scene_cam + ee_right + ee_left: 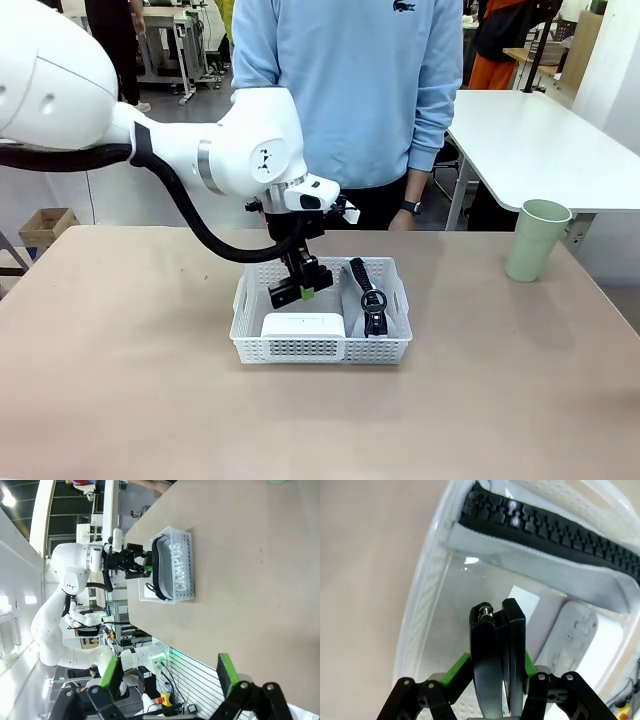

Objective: Efficiently arrange items inside the basket to fit them all.
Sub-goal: Pick up the Stapler and place it inside the Organizing basket, then pick up the Reusable plastic cup and place it inside the Organizing basket.

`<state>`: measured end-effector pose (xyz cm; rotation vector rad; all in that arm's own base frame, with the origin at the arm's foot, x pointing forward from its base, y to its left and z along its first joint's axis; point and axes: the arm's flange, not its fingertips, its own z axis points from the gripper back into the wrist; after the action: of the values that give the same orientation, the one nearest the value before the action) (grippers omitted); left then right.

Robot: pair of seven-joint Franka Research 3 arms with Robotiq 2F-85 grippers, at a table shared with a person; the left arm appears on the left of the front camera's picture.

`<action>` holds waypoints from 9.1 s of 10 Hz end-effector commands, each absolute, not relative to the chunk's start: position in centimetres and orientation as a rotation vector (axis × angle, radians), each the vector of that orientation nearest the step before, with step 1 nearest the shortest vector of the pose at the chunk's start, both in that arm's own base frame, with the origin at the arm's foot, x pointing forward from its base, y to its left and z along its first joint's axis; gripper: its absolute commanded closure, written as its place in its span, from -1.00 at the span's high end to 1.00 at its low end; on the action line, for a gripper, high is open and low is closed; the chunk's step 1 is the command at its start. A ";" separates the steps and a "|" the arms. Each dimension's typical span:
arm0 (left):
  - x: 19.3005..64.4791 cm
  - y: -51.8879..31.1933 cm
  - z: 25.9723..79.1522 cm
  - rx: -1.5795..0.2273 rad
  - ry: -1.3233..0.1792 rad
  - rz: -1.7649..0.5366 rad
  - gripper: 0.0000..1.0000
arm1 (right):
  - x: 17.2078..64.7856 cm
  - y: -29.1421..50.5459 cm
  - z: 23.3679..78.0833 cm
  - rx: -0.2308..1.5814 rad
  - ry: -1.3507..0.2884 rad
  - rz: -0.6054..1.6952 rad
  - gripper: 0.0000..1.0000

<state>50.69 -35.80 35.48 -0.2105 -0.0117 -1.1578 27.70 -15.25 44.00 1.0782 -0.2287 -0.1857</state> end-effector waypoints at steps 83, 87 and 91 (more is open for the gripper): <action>33.3 18.6 42.9 -1.391 -0.362 -0.395 1.00 | 52.0 -22.0 29.3 0.620 -1.185 0.919 1.00; 33.3 18.6 42.9 -1.391 -0.362 -0.395 1.00 | 53.9 -21.5 26.2 0.635 -1.139 0.864 1.00; 33.3 18.6 42.9 -1.391 -0.362 -0.395 1.00 | 54.6 -20.9 25.6 0.662 -1.059 0.904 1.00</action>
<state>33.55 18.49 42.71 -1.4004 -0.3684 -0.3935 53.68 -21.23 25.16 0.6475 -1.1081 0.8952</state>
